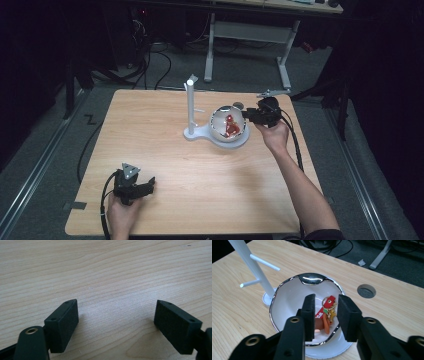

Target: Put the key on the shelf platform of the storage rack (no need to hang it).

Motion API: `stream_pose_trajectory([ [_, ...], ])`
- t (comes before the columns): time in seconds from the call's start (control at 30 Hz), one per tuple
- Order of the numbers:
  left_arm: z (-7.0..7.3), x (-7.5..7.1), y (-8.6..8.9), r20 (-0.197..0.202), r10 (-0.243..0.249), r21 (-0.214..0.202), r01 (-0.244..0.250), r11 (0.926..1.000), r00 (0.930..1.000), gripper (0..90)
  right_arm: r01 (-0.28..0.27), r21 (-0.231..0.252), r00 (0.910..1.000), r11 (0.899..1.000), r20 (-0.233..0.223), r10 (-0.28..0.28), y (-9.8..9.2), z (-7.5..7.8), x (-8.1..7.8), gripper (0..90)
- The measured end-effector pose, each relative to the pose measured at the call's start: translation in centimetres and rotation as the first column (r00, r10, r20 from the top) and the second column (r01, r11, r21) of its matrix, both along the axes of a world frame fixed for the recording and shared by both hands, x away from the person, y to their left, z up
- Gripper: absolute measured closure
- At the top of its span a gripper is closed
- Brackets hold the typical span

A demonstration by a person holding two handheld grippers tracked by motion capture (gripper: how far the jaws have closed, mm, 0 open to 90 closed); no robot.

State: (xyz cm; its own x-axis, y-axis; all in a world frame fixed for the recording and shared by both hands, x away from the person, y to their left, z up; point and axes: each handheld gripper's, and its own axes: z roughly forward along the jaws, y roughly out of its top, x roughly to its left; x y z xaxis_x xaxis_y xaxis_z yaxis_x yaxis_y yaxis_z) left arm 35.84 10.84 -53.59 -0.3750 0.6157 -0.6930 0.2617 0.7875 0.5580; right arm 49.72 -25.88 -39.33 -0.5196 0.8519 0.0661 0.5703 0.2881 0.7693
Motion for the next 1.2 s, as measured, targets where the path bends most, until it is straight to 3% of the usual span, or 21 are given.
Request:
stream_pose_trajectory([
  [0.33,0.0,0.0,0.0,-0.001,0.002,-0.002,-0.002,1.0,1.0,20.1,0.029,0.034,0.9991,0.999,0.029,-0.03,-2.0,0.8,-1.7,55.5],
  [0.8,0.0,0.0,0.0,0.0,0.0,0.0,0.0,1.0,1.0,20.3,0.085,0.083,0.9935,0.993,0.069,-0.09,-5.6,1.6,-4.3,50.5],
  [1.2,0.0,0.0,0.0,0.0,0.001,-0.001,-0.001,1.0,1.0,20.3,0.127,0.121,0.9884,0.984,0.067,-0.136,-8.7,1.5,-6.6,47.4],
])
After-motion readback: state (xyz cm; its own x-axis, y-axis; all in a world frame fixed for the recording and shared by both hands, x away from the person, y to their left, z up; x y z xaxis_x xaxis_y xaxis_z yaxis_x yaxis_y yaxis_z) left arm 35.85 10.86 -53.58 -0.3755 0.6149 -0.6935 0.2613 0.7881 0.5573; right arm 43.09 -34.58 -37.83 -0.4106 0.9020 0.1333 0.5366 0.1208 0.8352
